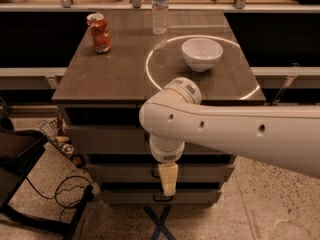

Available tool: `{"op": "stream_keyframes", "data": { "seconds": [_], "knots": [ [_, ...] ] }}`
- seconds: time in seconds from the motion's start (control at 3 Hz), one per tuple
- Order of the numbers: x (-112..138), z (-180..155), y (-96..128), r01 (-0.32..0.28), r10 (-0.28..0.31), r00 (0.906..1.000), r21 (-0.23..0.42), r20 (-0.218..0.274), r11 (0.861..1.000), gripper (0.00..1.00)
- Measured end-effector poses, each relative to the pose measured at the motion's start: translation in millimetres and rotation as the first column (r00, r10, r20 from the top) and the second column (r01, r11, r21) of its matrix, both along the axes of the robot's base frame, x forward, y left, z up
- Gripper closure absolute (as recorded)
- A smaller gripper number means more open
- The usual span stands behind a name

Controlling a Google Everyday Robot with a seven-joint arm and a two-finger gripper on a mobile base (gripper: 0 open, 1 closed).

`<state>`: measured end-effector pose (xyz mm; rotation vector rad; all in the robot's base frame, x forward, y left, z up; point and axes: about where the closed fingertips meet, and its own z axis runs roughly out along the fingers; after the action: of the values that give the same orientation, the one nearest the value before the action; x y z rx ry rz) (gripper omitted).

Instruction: Open top drawer

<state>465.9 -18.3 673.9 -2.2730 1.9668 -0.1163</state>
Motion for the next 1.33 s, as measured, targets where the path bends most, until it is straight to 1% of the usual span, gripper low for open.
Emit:
{"op": "stream_keyframes", "data": {
  "seconds": [0.67,1.0,1.33],
  "knots": [
    [-6,-17,10,-0.035,0.035,0.9982,-0.01,-0.049,0.999,0.0],
    [-5,-22,5,-0.026,0.026,0.998,0.0,-0.058,1.0,0.0],
    [-3,-30,-2,-0.005,0.007,0.9978,0.021,-0.066,1.0,0.18]
  ]
}}
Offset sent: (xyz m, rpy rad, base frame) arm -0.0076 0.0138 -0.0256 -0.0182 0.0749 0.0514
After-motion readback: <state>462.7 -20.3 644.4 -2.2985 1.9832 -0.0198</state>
